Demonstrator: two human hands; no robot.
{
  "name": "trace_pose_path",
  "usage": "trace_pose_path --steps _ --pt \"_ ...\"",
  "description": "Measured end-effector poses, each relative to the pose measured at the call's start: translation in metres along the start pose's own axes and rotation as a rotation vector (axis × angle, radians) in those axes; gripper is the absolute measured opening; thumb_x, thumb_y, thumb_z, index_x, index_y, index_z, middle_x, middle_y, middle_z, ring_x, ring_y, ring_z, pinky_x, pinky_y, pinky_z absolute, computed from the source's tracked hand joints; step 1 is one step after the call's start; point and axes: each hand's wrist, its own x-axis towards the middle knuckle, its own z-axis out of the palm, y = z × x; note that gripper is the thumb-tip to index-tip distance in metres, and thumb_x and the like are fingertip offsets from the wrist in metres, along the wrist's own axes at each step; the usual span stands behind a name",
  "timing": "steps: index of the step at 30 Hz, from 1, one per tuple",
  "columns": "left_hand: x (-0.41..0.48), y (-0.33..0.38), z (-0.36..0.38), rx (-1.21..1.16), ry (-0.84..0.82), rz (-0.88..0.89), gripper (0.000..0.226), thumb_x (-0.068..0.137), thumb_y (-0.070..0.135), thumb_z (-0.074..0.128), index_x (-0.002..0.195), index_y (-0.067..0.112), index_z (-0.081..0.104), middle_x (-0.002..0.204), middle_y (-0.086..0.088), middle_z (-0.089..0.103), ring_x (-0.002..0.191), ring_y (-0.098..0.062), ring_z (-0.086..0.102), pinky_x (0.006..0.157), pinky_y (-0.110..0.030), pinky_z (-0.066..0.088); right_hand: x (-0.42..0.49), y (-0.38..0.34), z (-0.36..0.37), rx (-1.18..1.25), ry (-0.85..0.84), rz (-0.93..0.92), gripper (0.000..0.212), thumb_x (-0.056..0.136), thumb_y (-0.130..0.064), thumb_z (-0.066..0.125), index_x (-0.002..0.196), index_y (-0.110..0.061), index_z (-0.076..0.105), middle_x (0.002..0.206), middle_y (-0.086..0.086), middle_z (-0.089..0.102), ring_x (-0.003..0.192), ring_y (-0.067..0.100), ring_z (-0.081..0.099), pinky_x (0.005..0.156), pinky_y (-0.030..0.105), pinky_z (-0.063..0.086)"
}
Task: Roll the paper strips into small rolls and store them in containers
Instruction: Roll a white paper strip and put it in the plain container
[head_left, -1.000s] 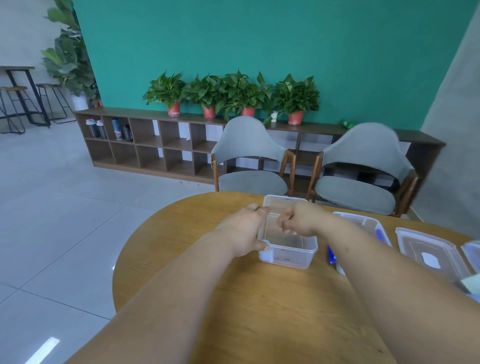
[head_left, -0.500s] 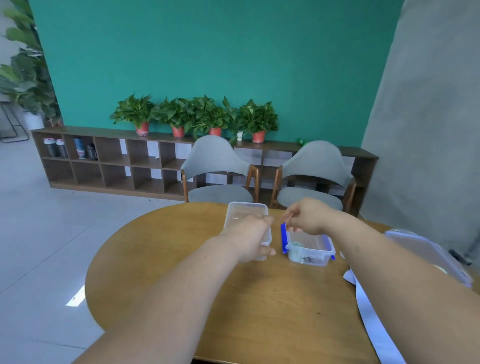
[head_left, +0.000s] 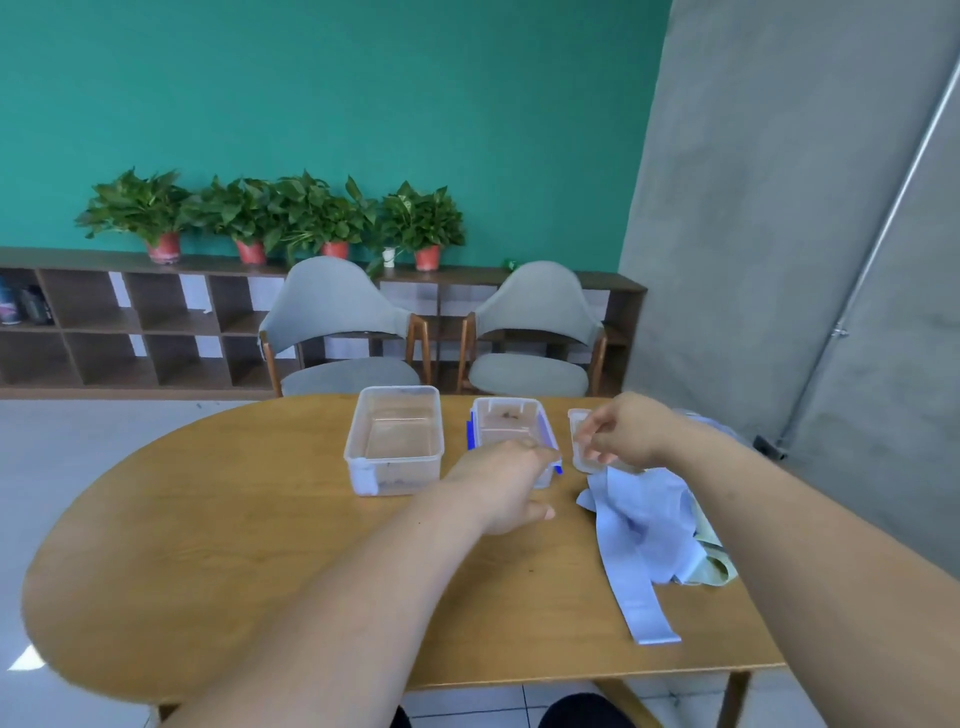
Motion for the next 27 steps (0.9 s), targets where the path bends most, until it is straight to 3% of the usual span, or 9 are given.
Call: trace_pose_path --steps 6,9,13,16,20,24,27 --pt "0.016 0.030 0.020 -0.049 -0.046 0.056 0.068 0.096 0.044 0.071 0.156 0.030 0.043 0.152 0.002 0.051 0.138 -0.024 0.050 0.106 -0.041 0.049 -0.011 0.041 -0.002 0.009 -0.018 0.058 0.019 0.091 -0.016 0.062 0.090 -0.026 0.079 0.086 -0.004 0.080 0.079 0.011 0.076 0.084 0.032 0.060" --pt "0.027 0.038 0.034 -0.073 -0.071 0.061 0.066 0.095 0.044 0.072 0.153 0.028 0.046 0.149 0.004 0.053 0.136 -0.023 0.052 0.105 -0.039 0.049 -0.017 0.054 0.002 0.023 -0.022 0.093 0.018 0.095 -0.015 0.061 0.096 -0.022 0.077 0.090 -0.007 0.080 0.082 0.012 0.077 0.069 0.025 0.053" --pt "0.037 0.047 0.059 -0.089 -0.107 0.066 0.061 0.094 0.044 0.073 0.149 0.032 0.051 0.145 0.005 0.054 0.133 -0.022 0.052 0.104 -0.042 0.050 -0.023 0.071 0.013 0.006 -0.072 0.139 0.019 0.096 -0.013 0.058 0.097 -0.023 0.074 0.094 -0.005 0.079 0.081 0.015 0.078 0.063 0.022 0.050" --pt "0.040 0.053 0.078 -0.109 -0.145 0.102 0.049 0.095 0.044 0.071 0.141 0.032 0.059 0.137 0.004 0.058 0.127 -0.021 0.053 0.102 -0.041 0.050 -0.023 0.084 0.028 -0.005 -0.142 0.183 0.017 0.091 -0.013 0.063 0.099 -0.023 0.075 0.091 0.002 0.080 0.079 0.016 0.079 0.072 0.030 0.059" --pt "0.032 0.068 0.099 -0.229 -0.158 0.130 0.030 0.090 0.050 0.073 0.114 0.031 0.071 0.115 0.011 0.063 0.113 -0.015 0.054 0.087 -0.035 0.049 -0.020 0.095 0.053 -0.015 -0.249 0.246 0.020 0.093 -0.013 0.063 0.109 -0.013 0.075 0.080 0.006 0.079 0.075 0.020 0.075 0.089 0.039 0.063" --pt "0.022 0.080 0.123 -0.265 -0.155 0.188 0.043 0.077 0.067 0.077 0.104 0.034 0.071 0.108 0.015 0.061 0.108 -0.008 0.053 0.087 -0.035 0.051 -0.018 0.101 0.072 -0.036 -0.241 0.277 0.027 0.091 -0.009 0.058 0.111 -0.007 0.077 0.078 0.013 0.078 0.068 0.025 0.070 0.086 0.040 0.063" --pt "0.017 0.085 0.133 -0.276 -0.121 0.239 0.036 0.079 0.060 0.080 0.102 0.033 0.073 0.106 0.014 0.061 0.107 -0.010 0.054 0.086 -0.033 0.050 -0.018 0.104 0.079 -0.066 -0.230 0.282 0.031 0.088 -0.006 0.057 0.109 -0.004 0.079 0.088 0.018 0.079 0.076 0.032 0.077 0.082 0.040 0.064"
